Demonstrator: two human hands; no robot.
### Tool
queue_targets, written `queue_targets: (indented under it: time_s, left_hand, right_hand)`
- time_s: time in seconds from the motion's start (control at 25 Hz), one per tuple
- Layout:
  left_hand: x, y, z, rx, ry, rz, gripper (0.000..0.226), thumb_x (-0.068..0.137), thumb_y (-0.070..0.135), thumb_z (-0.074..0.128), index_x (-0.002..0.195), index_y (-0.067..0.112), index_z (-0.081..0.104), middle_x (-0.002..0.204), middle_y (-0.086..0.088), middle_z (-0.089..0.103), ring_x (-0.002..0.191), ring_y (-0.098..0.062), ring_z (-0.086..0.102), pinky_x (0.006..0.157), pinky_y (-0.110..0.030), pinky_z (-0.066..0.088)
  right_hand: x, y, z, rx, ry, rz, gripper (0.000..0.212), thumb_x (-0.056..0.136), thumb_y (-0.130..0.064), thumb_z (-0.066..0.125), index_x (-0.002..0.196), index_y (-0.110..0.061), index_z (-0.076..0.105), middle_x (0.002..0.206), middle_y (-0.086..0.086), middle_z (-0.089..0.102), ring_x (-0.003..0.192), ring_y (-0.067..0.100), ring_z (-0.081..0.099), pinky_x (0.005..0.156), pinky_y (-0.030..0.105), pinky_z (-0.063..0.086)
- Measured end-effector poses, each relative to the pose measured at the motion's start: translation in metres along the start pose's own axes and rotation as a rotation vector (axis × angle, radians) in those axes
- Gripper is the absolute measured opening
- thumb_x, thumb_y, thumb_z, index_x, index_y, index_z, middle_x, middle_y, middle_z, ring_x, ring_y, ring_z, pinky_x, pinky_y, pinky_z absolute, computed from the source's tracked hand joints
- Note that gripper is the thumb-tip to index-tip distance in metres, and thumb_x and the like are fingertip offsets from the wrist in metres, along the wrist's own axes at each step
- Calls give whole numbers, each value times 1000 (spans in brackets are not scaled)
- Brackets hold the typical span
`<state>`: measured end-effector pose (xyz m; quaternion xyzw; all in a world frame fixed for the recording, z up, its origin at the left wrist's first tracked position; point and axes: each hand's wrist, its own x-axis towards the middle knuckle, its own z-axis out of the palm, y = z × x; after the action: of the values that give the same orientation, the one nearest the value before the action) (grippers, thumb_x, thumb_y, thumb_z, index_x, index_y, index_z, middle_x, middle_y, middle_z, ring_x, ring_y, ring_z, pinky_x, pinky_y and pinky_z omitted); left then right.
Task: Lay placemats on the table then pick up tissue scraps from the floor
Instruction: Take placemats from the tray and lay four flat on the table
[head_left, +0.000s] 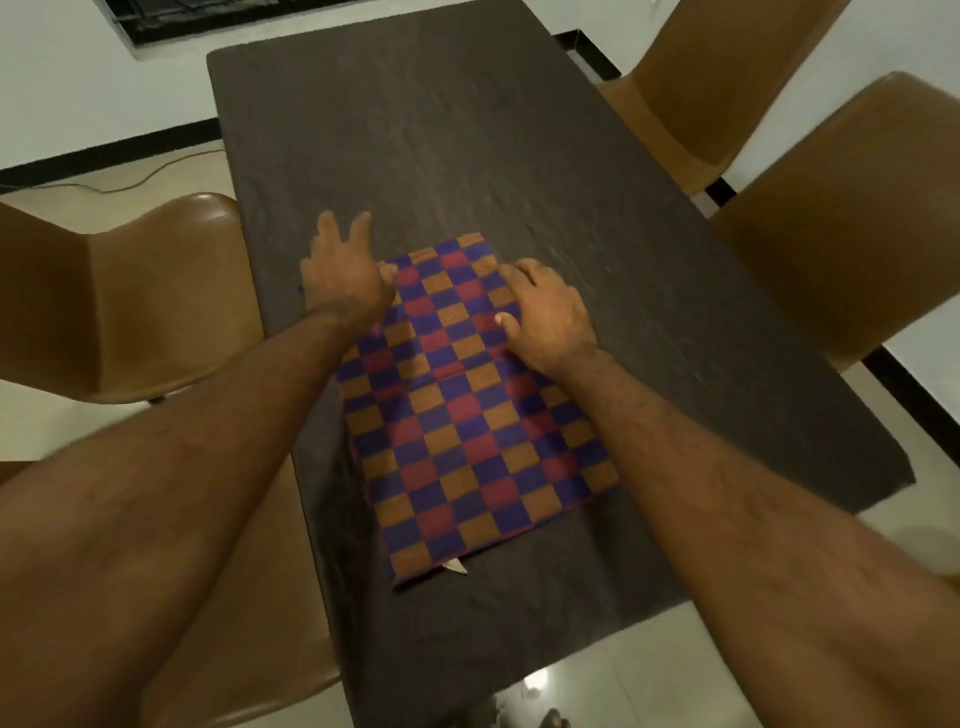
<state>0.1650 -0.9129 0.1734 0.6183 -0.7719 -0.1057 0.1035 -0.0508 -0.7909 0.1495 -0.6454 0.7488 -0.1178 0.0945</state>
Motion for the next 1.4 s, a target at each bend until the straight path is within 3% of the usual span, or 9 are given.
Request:
queue_targets:
  time_s: [0.16,0.4,0.64,0.88,1.04,1.2,1.32,1.4]
  left_hand:
    - [-47,74,-8,3,13,103,81,97,44,61,163,21,20,168,-22,15,150,-41,27,115,-56,32]
    - [-159,196,24,-27,-61,324,84,97,51,57,164,19,16,167,-25,18,150,-42,26,116,-55,34]
    - [-334,340,100,-71,-251,714,80,99,50,54,163,19,19,167,-24,20,151,-40,26,117,-52,31]
    - [-539,449,179,-11,-490,1167,78,102,52,49,164,20,15,169,-17,19,154,-35,24,121,-50,24]
    - [-686,465,236,75,-714,1495,76,103,50,49,164,21,13,171,-11,17,156,-33,18,124,-48,19]
    - [-799,444,297,199,-861,1824,75,102,43,52,163,17,18,170,-14,19,155,-34,21,124,-46,19]
    - [-860,429,344,385,-861,2121,63,104,36,48,161,19,28,169,-14,22,154,-36,21,124,-48,18]
    - [-878,424,368,494,-823,2268,54,103,35,47,156,25,39,167,-12,27,154,-36,22,125,-50,18]
  right_hand:
    - [-50,26,-35,-33,55,77,66,93,-37,61,152,-23,34,155,9,36,140,29,37,109,50,39]
    - [-183,115,-72,-94,174,270,67,94,-40,61,152,-24,33,155,10,38,141,28,38,108,49,42]
    - [-418,231,-81,-86,222,639,66,94,-39,61,152,-22,34,152,10,42,136,31,44,107,48,42]
    - [-672,281,-45,-29,207,1085,65,99,-41,56,155,-24,28,159,9,36,143,30,38,112,48,38]
    - [-814,264,4,61,215,1358,64,99,-35,55,156,-20,29,159,11,35,143,30,36,115,46,34]
    - [-911,227,75,115,203,1571,57,98,-34,54,150,-14,40,150,13,46,133,31,47,109,45,39]
    - [-952,194,136,203,191,1687,49,99,-38,48,143,-17,43,141,11,53,120,29,54,98,44,48]
    - [-960,176,167,282,198,1719,48,94,-37,53,138,-20,44,131,10,56,108,29,57,89,44,52]
